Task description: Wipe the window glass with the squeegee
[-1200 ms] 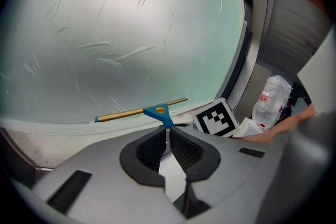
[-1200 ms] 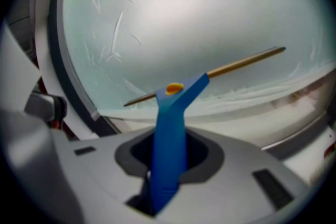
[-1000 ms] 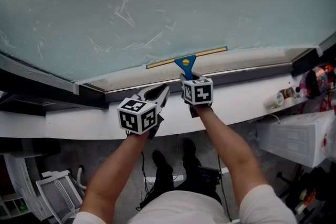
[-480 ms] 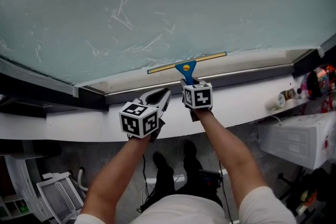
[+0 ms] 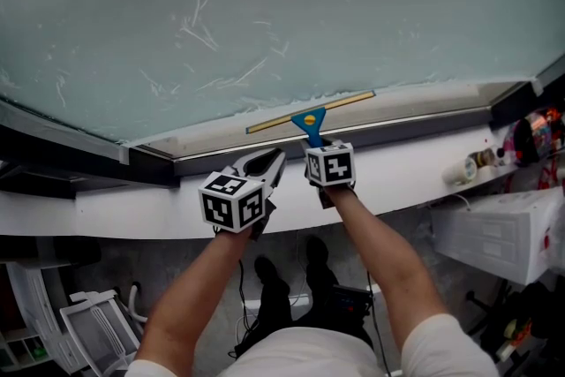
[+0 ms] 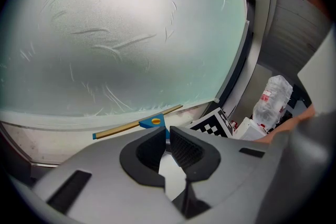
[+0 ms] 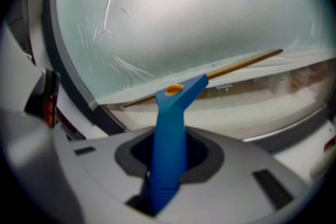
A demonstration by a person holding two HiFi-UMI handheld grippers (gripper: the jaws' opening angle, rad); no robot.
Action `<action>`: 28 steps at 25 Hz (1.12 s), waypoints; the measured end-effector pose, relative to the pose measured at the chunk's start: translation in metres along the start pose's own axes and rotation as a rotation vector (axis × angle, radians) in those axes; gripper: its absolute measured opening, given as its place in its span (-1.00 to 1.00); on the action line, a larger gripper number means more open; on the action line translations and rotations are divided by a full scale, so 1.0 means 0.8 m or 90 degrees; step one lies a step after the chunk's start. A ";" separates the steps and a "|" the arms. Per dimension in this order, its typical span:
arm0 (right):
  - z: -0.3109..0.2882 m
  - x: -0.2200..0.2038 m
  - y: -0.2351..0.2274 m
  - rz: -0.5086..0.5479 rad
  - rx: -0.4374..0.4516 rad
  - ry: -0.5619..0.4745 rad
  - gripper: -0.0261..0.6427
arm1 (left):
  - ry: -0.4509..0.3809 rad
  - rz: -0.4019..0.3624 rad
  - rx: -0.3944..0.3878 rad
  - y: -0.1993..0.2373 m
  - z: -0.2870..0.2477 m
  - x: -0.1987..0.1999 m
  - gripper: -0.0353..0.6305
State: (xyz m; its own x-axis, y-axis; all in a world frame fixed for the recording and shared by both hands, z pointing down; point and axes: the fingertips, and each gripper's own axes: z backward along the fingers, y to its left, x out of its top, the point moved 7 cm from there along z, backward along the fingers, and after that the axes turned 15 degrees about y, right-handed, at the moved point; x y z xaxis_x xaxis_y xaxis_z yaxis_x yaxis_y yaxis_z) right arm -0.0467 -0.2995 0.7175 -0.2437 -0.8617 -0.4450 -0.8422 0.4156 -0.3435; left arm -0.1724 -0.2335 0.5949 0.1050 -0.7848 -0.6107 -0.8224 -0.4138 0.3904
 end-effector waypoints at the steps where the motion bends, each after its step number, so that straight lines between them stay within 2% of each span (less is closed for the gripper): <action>1: 0.001 -0.001 0.000 0.000 0.000 0.001 -0.61 | -0.001 0.001 0.000 -0.001 0.000 0.000 -0.75; 13: 0.017 -0.013 -0.005 0.006 0.001 0.006 -0.61 | -0.022 0.013 0.007 -0.016 0.001 0.001 -0.75; 28: 0.040 -0.002 -0.003 0.030 0.016 -0.006 -0.61 | -0.051 0.017 0.029 -0.042 0.026 -0.005 -0.75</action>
State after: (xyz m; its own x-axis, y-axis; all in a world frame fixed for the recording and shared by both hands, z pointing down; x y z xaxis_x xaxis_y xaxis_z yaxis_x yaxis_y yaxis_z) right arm -0.0289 -0.2897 0.6924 -0.2783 -0.8385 -0.4685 -0.8176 0.4628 -0.3426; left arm -0.1563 -0.2070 0.5700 0.0388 -0.7552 -0.6544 -0.8491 -0.3702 0.3769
